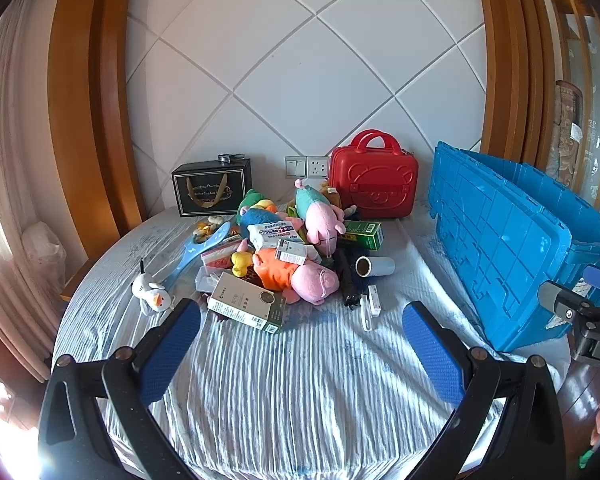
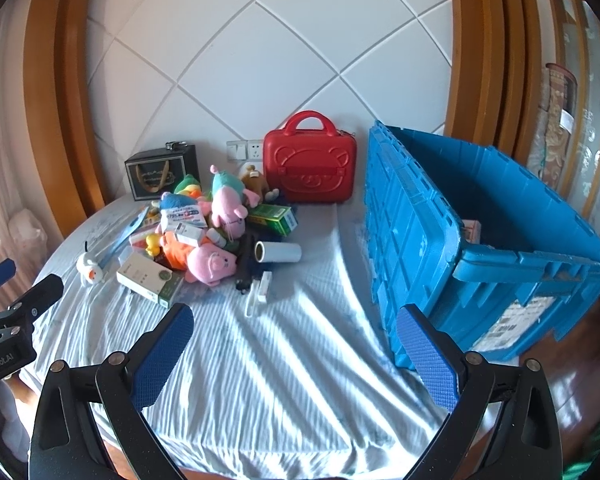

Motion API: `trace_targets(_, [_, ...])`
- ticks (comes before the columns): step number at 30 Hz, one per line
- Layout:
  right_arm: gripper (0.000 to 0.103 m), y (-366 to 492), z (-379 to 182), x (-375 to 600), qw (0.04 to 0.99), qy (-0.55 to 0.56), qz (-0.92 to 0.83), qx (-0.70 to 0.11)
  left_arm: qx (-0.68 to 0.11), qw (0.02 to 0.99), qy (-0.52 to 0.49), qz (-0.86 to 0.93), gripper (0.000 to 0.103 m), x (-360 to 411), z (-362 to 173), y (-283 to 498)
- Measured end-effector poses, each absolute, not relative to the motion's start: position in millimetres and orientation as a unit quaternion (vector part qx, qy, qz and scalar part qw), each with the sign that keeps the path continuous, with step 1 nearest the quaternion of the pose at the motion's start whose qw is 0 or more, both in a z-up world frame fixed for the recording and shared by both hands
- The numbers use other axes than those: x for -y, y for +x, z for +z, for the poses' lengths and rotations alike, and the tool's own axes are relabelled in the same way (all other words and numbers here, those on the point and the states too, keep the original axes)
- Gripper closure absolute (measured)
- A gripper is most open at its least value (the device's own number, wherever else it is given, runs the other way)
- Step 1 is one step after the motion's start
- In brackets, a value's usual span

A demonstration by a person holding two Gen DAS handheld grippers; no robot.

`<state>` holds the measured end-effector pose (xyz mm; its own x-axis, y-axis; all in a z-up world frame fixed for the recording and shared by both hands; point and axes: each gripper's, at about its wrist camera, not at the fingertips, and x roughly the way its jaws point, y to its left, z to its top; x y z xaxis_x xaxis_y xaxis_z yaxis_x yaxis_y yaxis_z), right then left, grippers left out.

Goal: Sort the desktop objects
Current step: 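Move both grippers toward the pile of items on the table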

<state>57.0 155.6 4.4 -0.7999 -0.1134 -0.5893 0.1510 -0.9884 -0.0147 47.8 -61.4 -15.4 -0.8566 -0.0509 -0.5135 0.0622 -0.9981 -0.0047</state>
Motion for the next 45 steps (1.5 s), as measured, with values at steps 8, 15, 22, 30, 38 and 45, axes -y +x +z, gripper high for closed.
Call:
trace_targets(8, [0.0, 26, -9, -155, 0.09, 0.322, -0.942, -0.035, -0.028, 0.047, 0.282, -0.958, 0.0, 67, -30, 24])
trace_targets(15, [0.0, -28, -29, -153, 0.12, 0.349, -0.928, -0.042, -0.035, 0.09, 0.318, -0.943, 0.0, 75, -50, -22])
trace_targets(22, [0.0, -97, -70, -142, 0.167, 0.392, -0.903, -0.049, -0.042, 0.155, 0.384, -0.909, 0.0, 97, -100, -76])
trace_targets(30, [0.0, -173, -143, -121, 0.197, 0.469, -0.859, -0.055, -0.063, 0.221, 0.444, -0.866, 0.0, 136, -150, -114])
trace_targets(38, [0.0, -208, -167, -103, 0.19, 0.494, -0.845, -0.07, -0.05, 0.225, 0.463, -0.856, 0.0, 177, -164, -178])
trace_targets(45, [0.0, -215, -179, -82, 0.163, 0.516, -0.837, -0.075, -0.012, 0.222, 0.499, -0.837, 0.0, 224, -195, -276])
